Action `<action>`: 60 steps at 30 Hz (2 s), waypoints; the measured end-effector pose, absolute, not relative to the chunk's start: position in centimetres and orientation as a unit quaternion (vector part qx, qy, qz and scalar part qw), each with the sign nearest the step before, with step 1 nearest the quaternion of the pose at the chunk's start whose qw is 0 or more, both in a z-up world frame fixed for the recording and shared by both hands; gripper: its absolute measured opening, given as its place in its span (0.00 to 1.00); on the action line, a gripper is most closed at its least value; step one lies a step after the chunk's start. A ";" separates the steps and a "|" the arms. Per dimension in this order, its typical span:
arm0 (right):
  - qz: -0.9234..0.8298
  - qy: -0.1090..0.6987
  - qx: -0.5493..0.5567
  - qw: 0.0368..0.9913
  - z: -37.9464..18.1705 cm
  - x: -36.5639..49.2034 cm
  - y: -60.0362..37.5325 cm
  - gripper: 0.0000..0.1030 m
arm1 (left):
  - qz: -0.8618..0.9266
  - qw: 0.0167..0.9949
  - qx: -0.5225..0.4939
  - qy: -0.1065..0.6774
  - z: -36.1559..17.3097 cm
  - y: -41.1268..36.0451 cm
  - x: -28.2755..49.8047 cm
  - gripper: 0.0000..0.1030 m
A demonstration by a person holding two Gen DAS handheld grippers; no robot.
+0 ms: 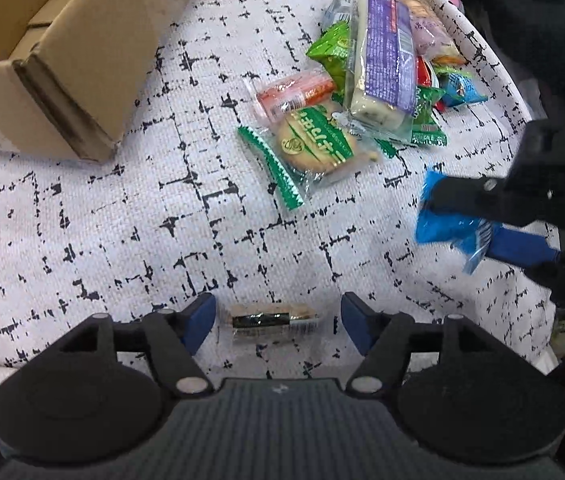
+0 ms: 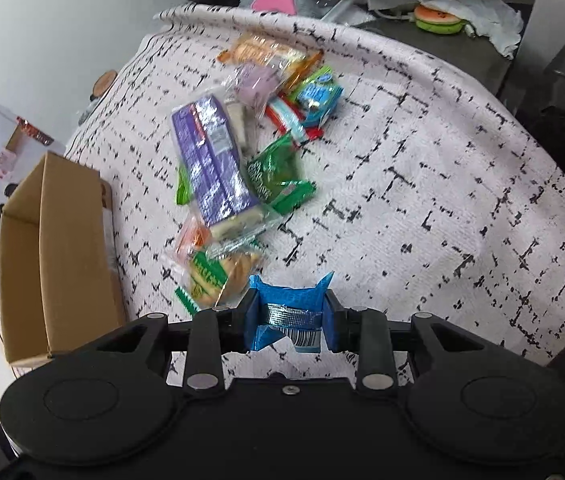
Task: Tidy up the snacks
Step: 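Carry the small bar and blue candy over the cardboard box with both tools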
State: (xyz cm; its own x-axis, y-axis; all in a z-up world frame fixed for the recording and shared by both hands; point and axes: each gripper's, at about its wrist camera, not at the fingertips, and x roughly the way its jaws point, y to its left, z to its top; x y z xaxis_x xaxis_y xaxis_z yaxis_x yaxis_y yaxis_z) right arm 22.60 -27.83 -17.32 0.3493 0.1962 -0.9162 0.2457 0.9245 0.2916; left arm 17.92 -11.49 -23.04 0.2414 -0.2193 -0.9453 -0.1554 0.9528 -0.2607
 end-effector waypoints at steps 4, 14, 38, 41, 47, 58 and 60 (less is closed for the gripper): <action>-0.013 0.572 0.196 0.797 -17.4 22.6 -27.8 0.31 | -0.009 0.776 -0.146 0.614 -22.9 -11.4 17.9 0.50; 0.010 0.546 0.199 0.814 -16.4 22.5 -27.2 0.31 | -0.001 0.797 -0.156 0.583 -20.1 -9.4 18.7 0.48; 0.104 0.434 0.265 0.855 -11.3 24.7 -23.5 0.31 | 0.014 0.875 -0.150 0.460 -8.7 -2.9 21.0 0.49; 0.120 0.430 0.267 0.854 -11.1 24.6 -22.1 0.31 | 0.019 0.880 -0.146 0.452 -8.0 -1.8 21.0 0.49; 0.136 0.428 0.271 0.851 -10.9 24.6 -20.1 0.31 | 0.035 0.880 -0.151 0.448 -8.2 0.6 20.9 0.49; 0.153 0.435 0.270 0.845 -11.9 24.9 -17.3 0.31 | 0.043 0.870 -0.166 0.462 -10.2 3.8 21.3 0.50; 0.161 0.439 0.272 0.841 -12.2 25.1 -16.8 0.31 | 0.043 0.868 -0.169 0.465 -10.6 4.3 21.4 0.50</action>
State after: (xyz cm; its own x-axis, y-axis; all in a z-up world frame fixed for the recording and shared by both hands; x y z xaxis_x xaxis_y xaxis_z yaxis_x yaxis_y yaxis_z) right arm 25.10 -16.83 -12.17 0.5633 0.5093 -0.6506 -0.0316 0.8001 0.5990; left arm 21.43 4.35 -10.60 0.5648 -0.0830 -0.8211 -0.2311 0.9392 -0.2540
